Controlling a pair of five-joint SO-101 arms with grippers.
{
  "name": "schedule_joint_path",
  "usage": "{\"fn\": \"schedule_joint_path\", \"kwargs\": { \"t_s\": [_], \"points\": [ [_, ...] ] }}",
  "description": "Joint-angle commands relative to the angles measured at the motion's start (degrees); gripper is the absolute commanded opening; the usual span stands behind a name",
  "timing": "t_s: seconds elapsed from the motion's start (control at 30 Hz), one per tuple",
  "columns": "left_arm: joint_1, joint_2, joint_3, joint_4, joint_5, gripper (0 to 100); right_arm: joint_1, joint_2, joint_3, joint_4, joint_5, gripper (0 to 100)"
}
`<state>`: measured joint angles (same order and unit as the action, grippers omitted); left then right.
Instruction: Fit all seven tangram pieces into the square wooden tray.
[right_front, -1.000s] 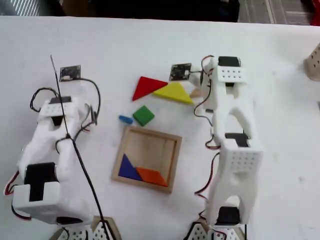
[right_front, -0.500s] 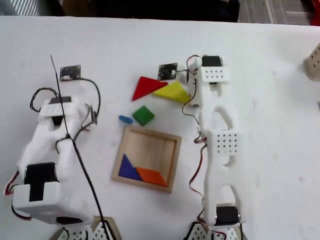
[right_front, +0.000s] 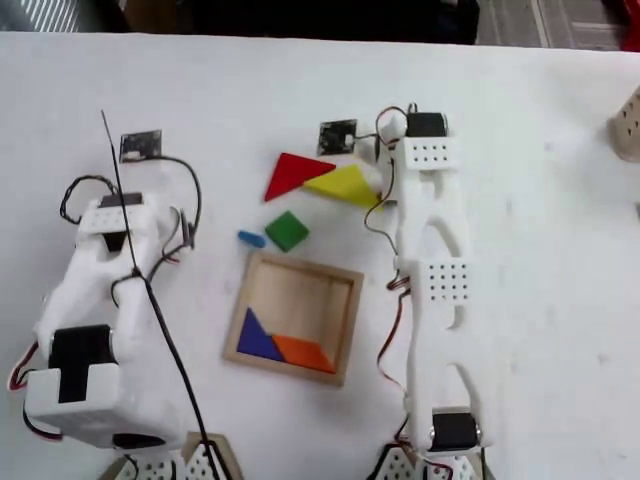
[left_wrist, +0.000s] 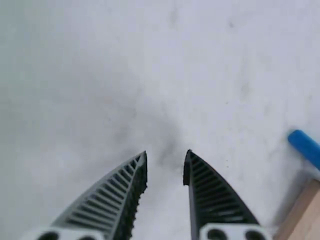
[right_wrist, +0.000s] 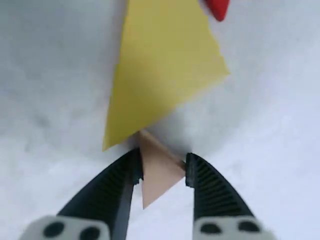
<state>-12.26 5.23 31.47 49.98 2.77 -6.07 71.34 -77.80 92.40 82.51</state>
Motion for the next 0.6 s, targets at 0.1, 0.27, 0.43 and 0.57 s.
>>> {"fn": "schedule_joint_path", "kwargs": {
  "t_s": [0.1,0.27,0.43,0.57],
  "points": [
    [-0.57,-0.31,-2.90,-0.97,-0.44,14,1.45,-0.48,-6.86,6.11,0.26,1.4],
    [-0.66,-0.31,-2.90,-0.97,-0.44,14,1.89,-0.57,-12.92,6.20,-9.32,1.9],
    [-0.66,-0.31,-2.90,-0.97,-0.44,14,1.89,-0.75,-17.67,6.37,-20.66,1.9],
    [-0.75,-0.31,-2.90,-0.97,-0.44,14,1.98,-5.23,-13.98,6.55,-29.89,1.9]
  ]
}}
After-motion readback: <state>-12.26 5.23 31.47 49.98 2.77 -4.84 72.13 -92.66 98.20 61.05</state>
